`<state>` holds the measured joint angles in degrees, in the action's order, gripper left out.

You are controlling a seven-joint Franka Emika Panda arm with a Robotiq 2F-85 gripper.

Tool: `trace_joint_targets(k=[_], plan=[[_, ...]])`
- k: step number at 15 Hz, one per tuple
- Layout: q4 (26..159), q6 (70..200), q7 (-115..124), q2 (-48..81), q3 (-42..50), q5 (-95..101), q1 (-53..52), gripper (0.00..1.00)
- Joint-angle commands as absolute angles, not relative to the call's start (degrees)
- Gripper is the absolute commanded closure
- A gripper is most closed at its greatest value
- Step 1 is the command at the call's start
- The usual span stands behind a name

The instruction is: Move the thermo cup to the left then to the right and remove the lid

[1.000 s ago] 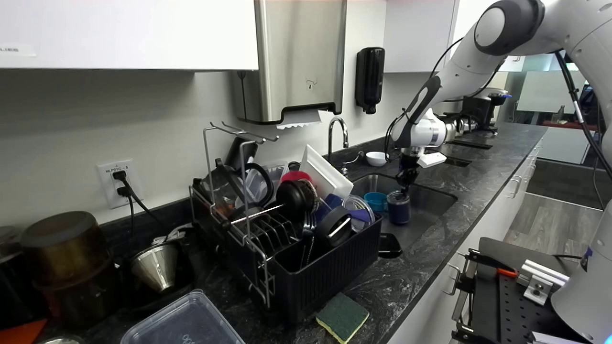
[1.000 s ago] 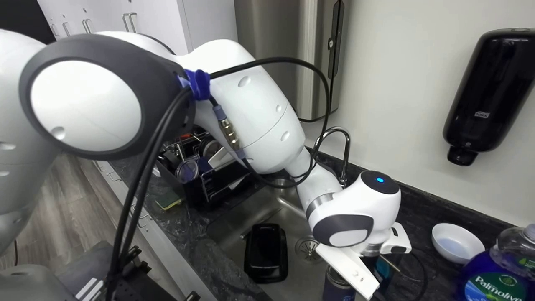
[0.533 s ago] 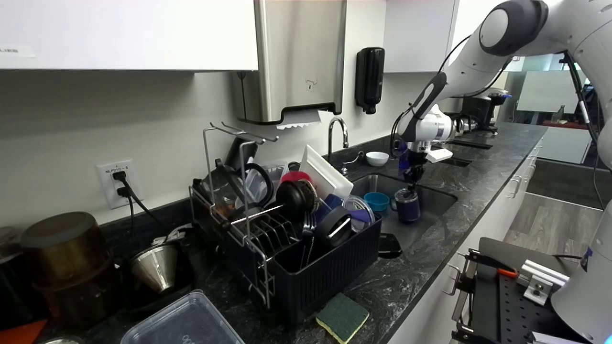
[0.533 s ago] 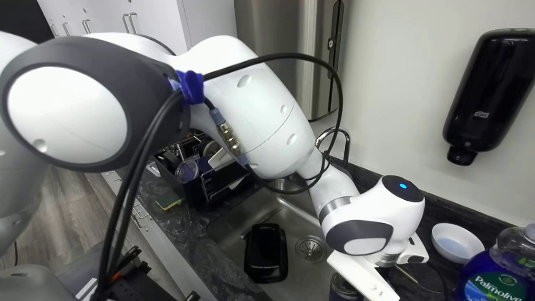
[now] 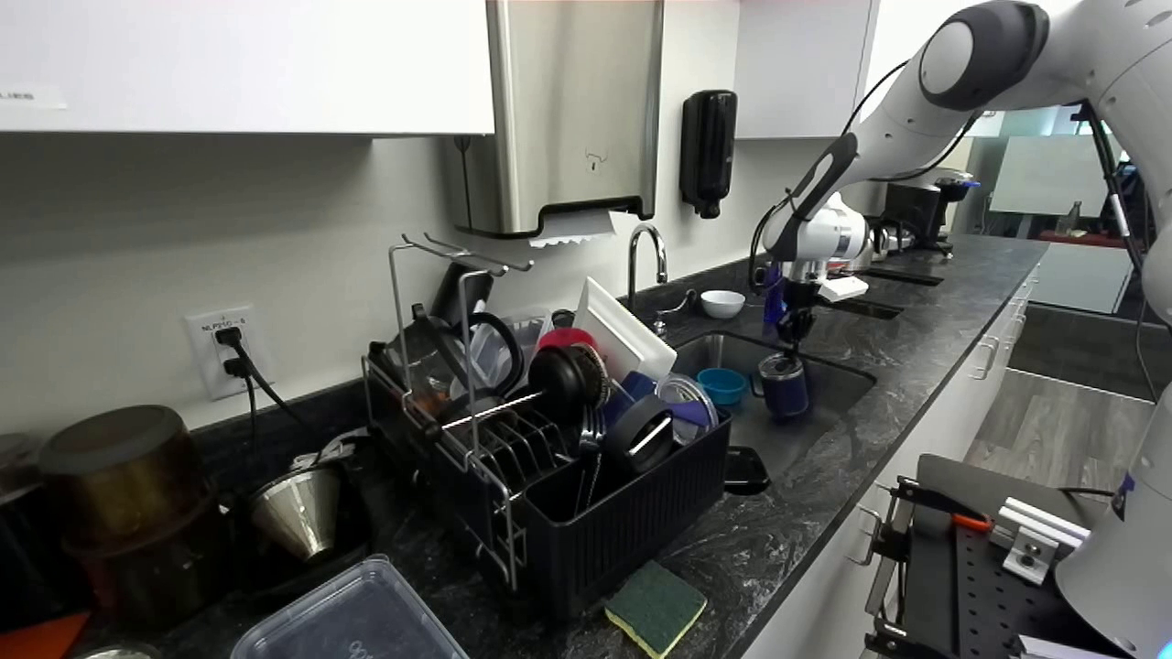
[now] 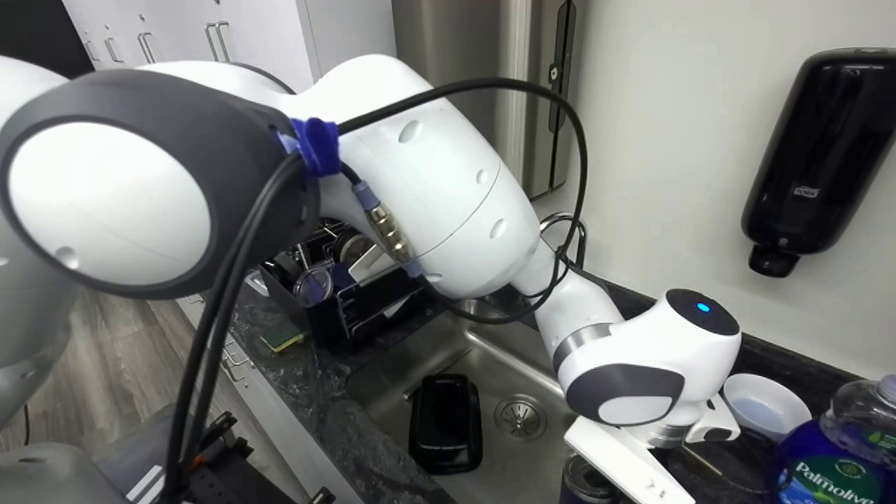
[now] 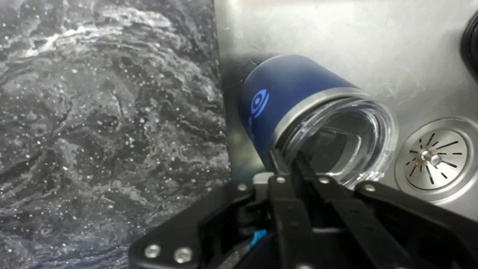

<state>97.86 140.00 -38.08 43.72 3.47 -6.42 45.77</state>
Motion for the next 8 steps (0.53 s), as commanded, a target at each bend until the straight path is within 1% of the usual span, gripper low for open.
trace_joint_targets(k=[1,8], plan=[[95.48,136.75,-39.38,44.01,3.18,-6.30,46.98,0.98],[93.52,135.92,-38.17,45.16,4.01,-5.76,47.23,0.98]])
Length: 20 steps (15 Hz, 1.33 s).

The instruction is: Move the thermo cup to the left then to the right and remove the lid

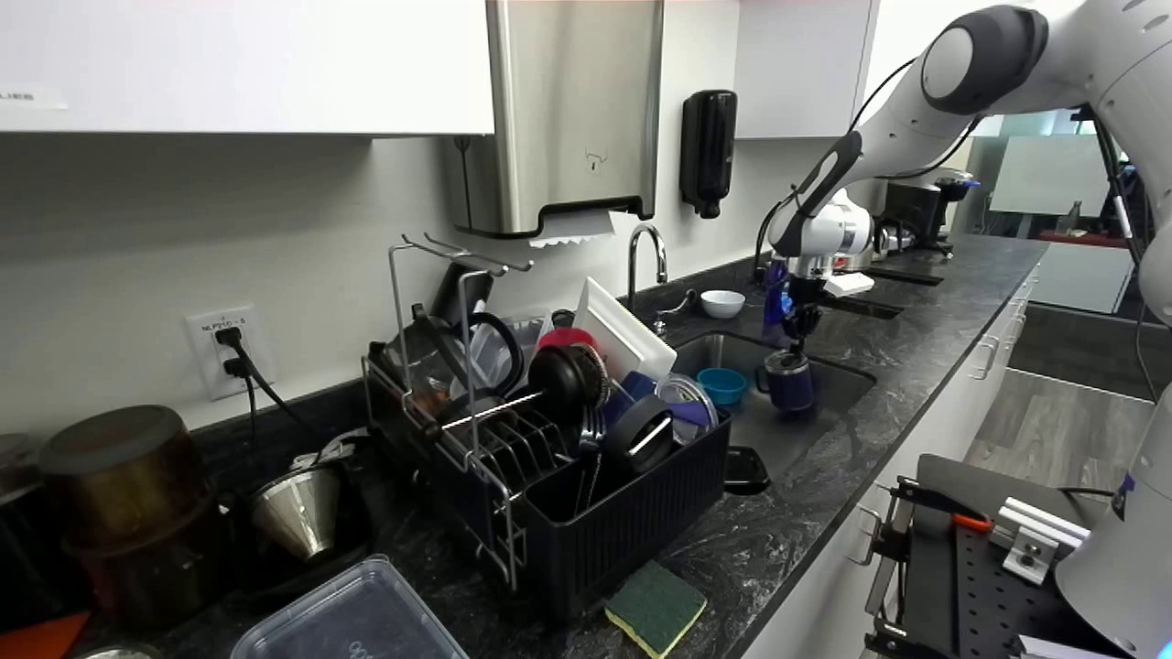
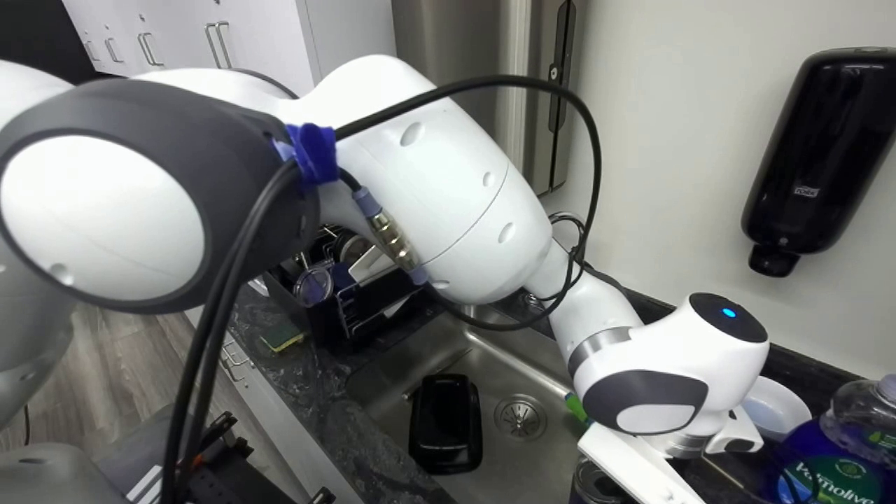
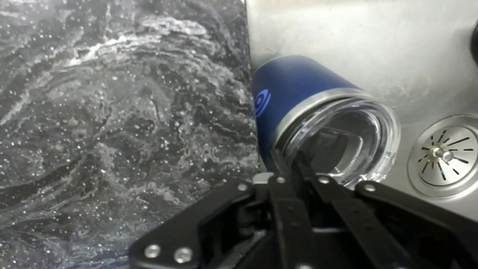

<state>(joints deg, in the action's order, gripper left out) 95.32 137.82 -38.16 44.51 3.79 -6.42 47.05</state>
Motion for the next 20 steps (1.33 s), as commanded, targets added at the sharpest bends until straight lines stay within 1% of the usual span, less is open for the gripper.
trace_joint_targets(k=[1,20], plan=[[93.68,135.93,-38.05,45.02,4.14,-5.70,47.15,0.98],[95.30,136.11,-31.81,42.72,7.03,-4.06,45.35,0.98]])
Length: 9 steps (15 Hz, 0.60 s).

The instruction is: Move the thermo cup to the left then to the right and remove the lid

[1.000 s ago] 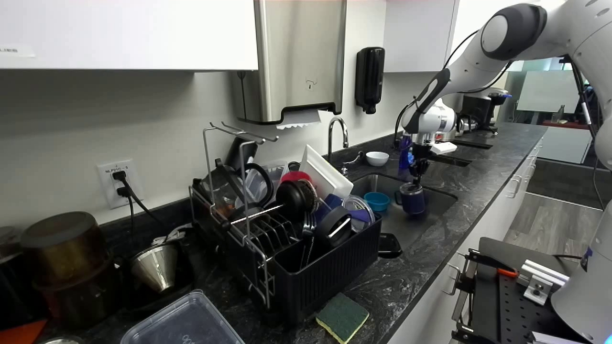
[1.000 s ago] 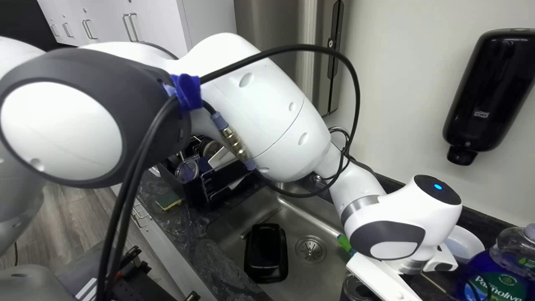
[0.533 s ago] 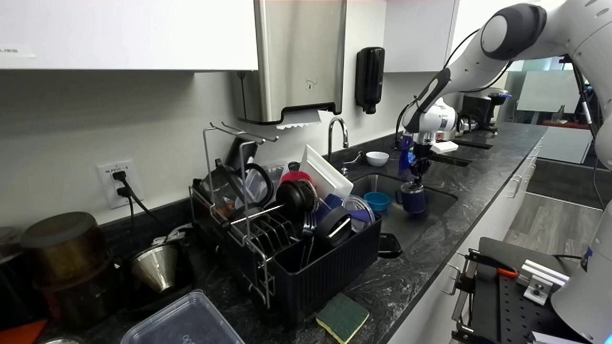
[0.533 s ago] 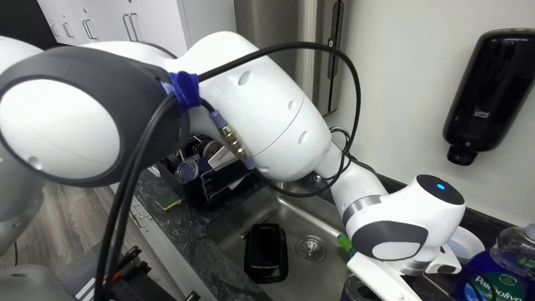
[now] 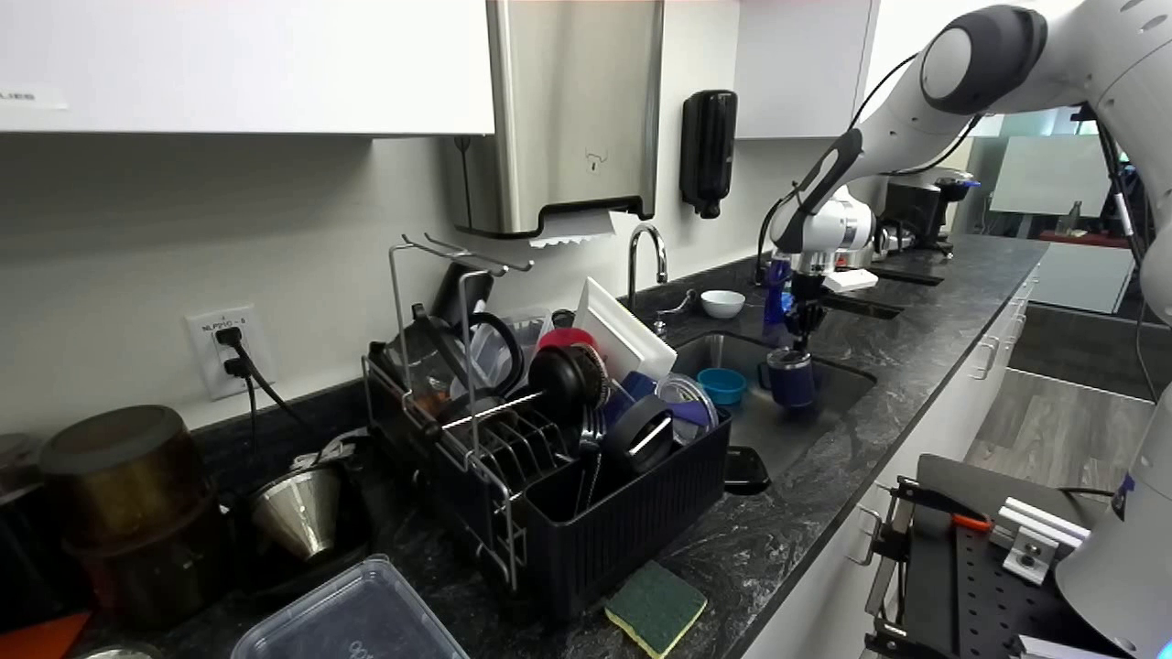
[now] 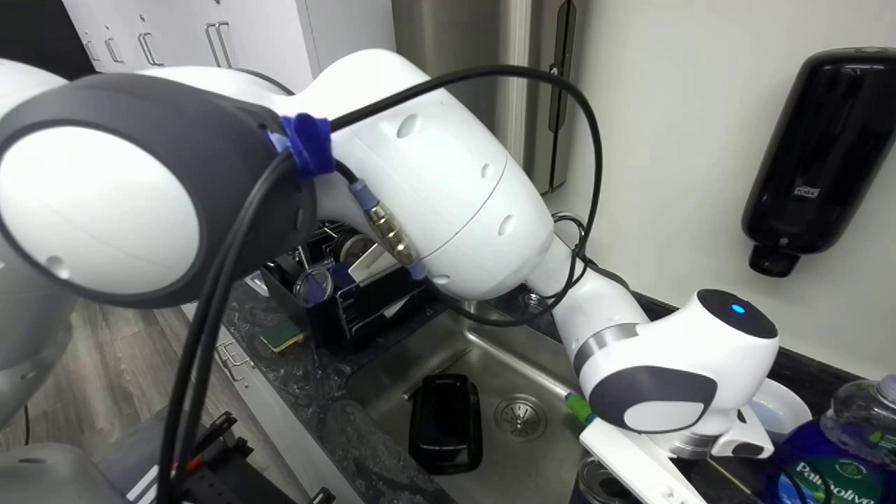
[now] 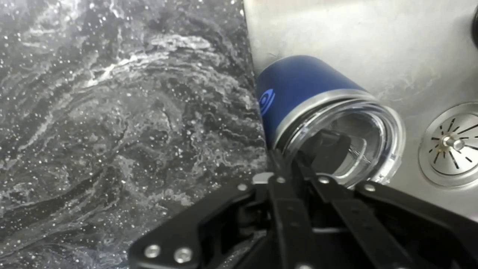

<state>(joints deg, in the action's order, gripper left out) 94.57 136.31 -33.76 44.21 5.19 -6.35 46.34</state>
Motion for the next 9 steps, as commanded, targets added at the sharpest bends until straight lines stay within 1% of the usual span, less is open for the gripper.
trace_joint_targets(k=[1,9], plan=[[95.46,136.10,-31.36,42.53,7.23,-3.94,45.20,0.98],[95.72,135.36,-26.76,41.89,9.51,-1.35,42.79,0.98]])
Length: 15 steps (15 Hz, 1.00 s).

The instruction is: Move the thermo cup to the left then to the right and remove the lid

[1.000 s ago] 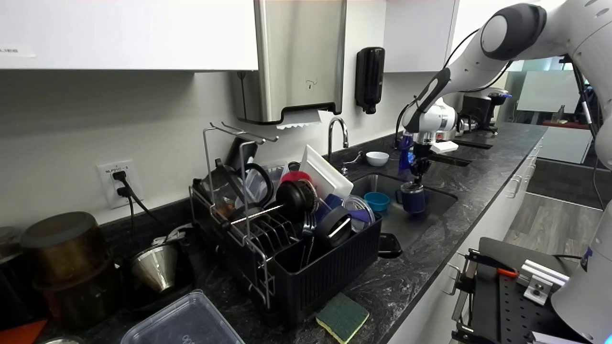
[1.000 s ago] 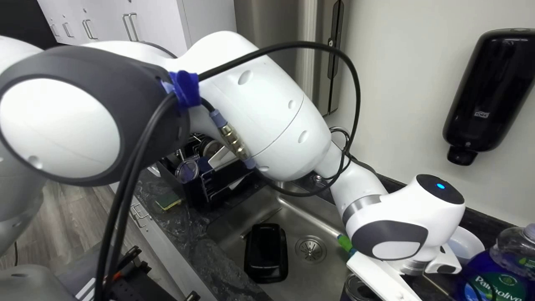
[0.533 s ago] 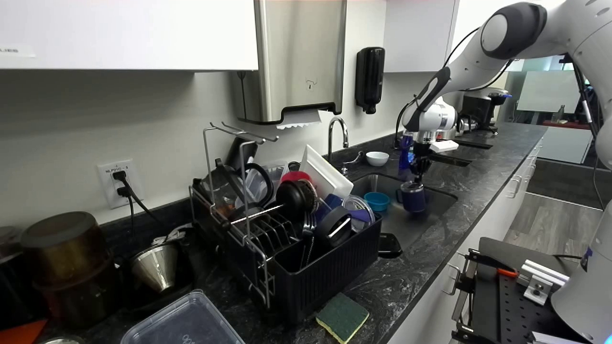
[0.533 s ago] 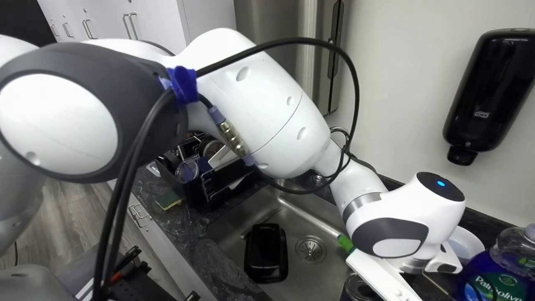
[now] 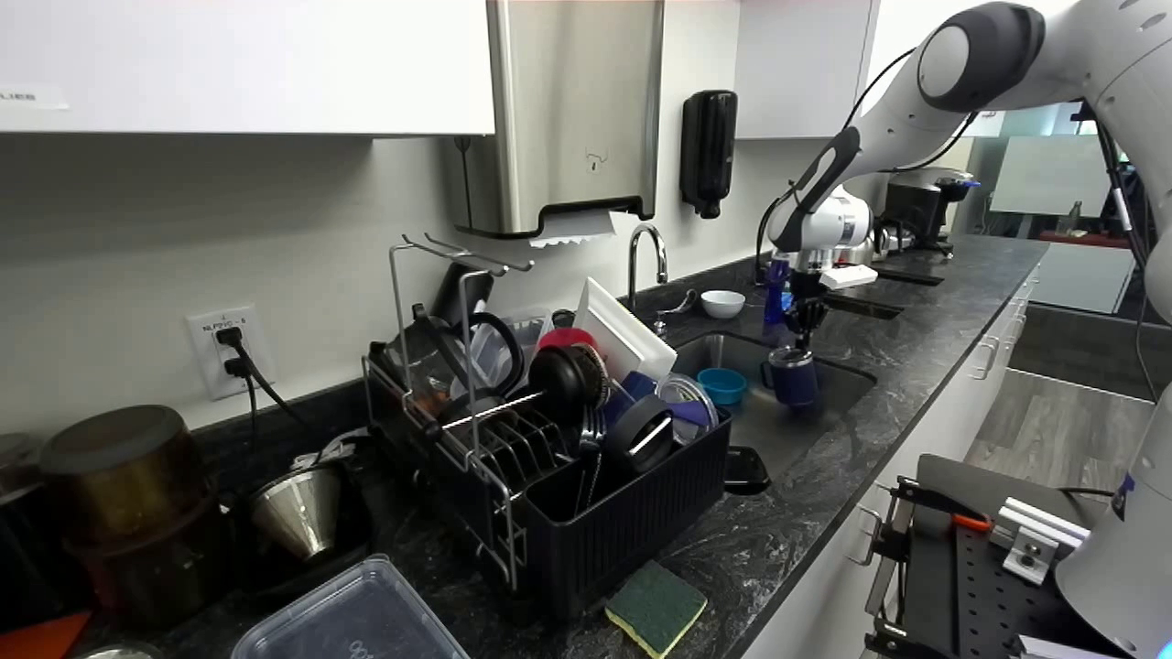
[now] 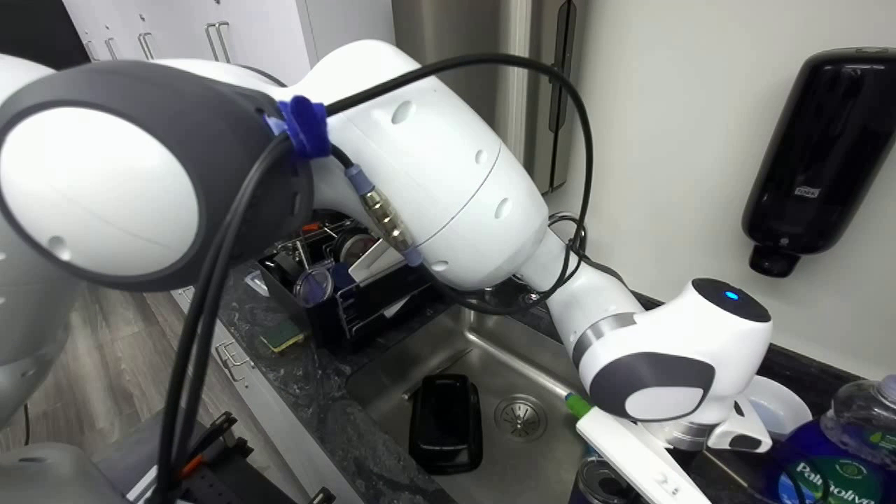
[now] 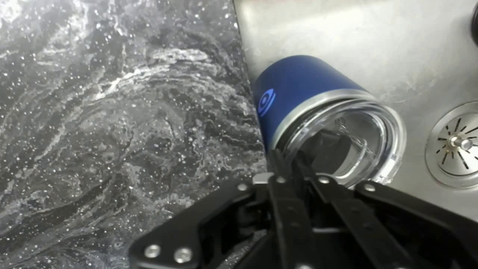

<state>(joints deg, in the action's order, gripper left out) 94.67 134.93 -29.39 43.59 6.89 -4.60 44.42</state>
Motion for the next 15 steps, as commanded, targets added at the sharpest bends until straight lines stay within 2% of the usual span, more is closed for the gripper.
trace_joint_targets(k=[1,15], plan=[[95.74,135.17,-26.25,41.81,9.78,-1.05,42.46,0.98],[96.30,134.33,-23.05,41.00,12.72,0.65,39.51,0.98]])
